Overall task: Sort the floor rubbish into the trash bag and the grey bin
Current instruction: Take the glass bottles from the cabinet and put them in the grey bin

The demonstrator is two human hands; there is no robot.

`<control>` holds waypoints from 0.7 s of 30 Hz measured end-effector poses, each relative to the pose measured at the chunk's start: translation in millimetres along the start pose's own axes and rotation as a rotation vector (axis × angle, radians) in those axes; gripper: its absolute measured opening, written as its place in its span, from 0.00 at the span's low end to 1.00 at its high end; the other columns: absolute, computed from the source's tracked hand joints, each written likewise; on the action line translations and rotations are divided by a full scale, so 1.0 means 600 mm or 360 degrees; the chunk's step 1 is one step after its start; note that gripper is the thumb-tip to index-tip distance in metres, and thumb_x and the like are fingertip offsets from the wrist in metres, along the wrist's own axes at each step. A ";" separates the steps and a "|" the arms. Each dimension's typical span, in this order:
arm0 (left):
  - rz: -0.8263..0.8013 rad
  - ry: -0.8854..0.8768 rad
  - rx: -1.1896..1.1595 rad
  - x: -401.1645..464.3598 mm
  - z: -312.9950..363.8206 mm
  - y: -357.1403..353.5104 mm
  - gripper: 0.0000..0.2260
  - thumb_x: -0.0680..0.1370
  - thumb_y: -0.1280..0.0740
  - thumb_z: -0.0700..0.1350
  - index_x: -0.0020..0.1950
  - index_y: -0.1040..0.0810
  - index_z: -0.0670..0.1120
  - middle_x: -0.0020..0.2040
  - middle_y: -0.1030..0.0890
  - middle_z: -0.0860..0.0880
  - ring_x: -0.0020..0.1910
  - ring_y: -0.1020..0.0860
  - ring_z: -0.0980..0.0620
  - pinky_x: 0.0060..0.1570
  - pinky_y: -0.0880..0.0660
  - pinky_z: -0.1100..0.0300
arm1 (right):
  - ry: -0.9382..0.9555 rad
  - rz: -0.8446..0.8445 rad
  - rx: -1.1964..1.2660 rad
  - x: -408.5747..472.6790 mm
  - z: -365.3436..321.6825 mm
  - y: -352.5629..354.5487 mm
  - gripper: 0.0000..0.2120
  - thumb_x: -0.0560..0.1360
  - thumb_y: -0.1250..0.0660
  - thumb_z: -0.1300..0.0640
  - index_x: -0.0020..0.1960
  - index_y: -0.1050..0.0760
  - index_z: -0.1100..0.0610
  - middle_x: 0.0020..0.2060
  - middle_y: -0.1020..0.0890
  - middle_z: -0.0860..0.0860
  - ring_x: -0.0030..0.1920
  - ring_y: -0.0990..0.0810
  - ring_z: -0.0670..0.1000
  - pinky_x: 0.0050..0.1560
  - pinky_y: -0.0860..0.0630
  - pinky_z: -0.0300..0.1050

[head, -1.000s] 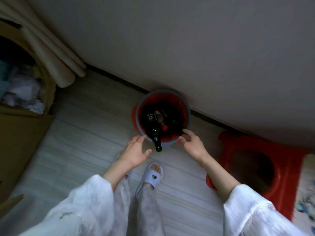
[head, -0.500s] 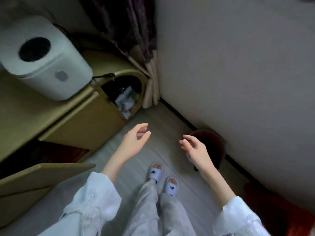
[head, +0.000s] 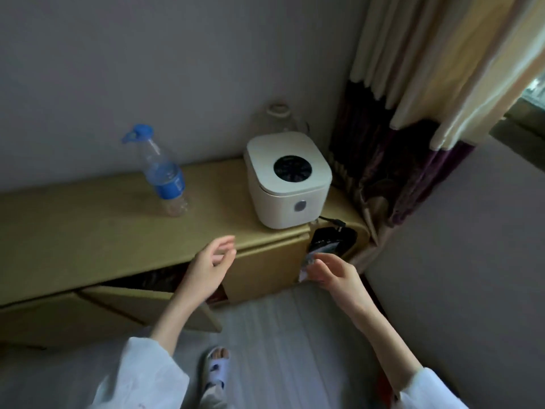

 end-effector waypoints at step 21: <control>0.0380 -0.0049 -0.0041 0.302 -0.124 0.468 0.11 0.78 0.38 0.36 0.60 0.25 0.41 0.51 0.21 0.46 0.50 0.24 0.53 0.45 0.33 0.81 | 0.0780 -0.0042 -0.1299 0.398 -0.486 -0.511 0.24 0.78 0.39 0.52 0.73 0.39 0.51 0.67 0.32 0.54 0.66 0.32 0.57 0.60 0.31 0.49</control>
Point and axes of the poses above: each hand's wrist, its own x-axis towards the middle knuckle, its own y-axis out of the back of the hand, z = x × y, the point moved 1 cm from there along x, towards the middle knuckle
